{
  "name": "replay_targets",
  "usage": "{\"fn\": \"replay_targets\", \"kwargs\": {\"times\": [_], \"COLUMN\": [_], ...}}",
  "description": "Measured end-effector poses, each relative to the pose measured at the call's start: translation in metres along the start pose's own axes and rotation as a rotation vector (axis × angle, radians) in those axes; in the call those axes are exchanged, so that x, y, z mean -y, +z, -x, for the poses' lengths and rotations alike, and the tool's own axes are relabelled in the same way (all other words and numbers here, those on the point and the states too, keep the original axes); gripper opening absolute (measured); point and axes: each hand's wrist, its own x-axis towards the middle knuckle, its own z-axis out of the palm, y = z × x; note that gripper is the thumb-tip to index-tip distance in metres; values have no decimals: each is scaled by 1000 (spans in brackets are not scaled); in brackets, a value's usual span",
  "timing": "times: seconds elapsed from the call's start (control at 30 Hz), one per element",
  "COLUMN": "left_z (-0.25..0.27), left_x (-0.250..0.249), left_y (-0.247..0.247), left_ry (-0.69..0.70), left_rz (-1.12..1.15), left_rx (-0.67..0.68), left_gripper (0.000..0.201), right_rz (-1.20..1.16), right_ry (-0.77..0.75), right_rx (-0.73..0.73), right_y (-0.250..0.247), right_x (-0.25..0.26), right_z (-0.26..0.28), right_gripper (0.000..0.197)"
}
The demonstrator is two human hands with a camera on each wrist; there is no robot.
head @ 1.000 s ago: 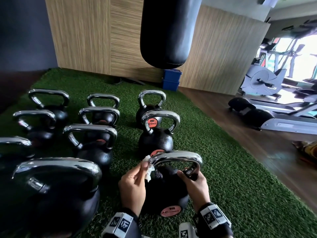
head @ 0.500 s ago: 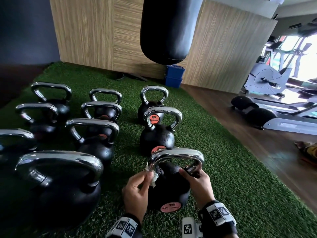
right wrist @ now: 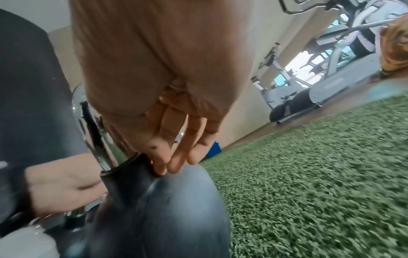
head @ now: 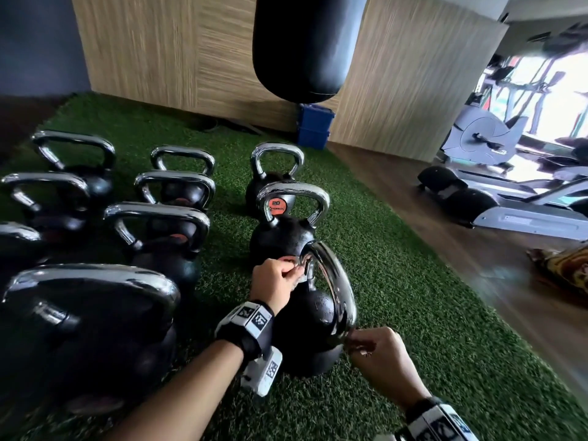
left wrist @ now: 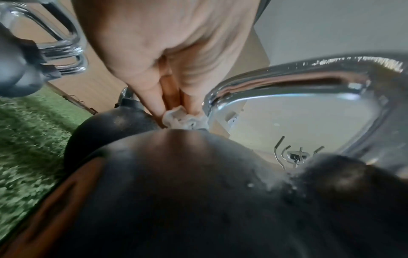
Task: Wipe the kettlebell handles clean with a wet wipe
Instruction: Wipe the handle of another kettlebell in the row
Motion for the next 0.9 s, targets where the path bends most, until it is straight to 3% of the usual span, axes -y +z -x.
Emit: {"fn": "replay_targets", "kwargs": {"times": [0.13,0.23,0.3,0.43,0.63,0.9], "left_z": [-25,-29,-23,-11,-24,-35], "left_x": [-6,-2,-3,-15,-49,-50], "left_y": [3,-5,-7,-3,-9,-23], "left_ry": [-5,-4,9,26,44,9], "left_rz": [-24,44,-7,-85,-13,45], "left_rx": [342,520,456,298,221,337], "left_gripper": [36,33,28,28,20,24], "right_rz": [26,2,-108,-247,-231,-279], "right_ry": [-37,-32,37,47,131,149], "right_rx": [82,-46,-34,197,157,81], "right_y": [6,7,10,36,56,66], "right_x": [11,7,2,-3,-15,-18], "right_z": [-13,-41,-58,-80,-80,-79], "right_gripper": [43,55,42,57,62,57]}}
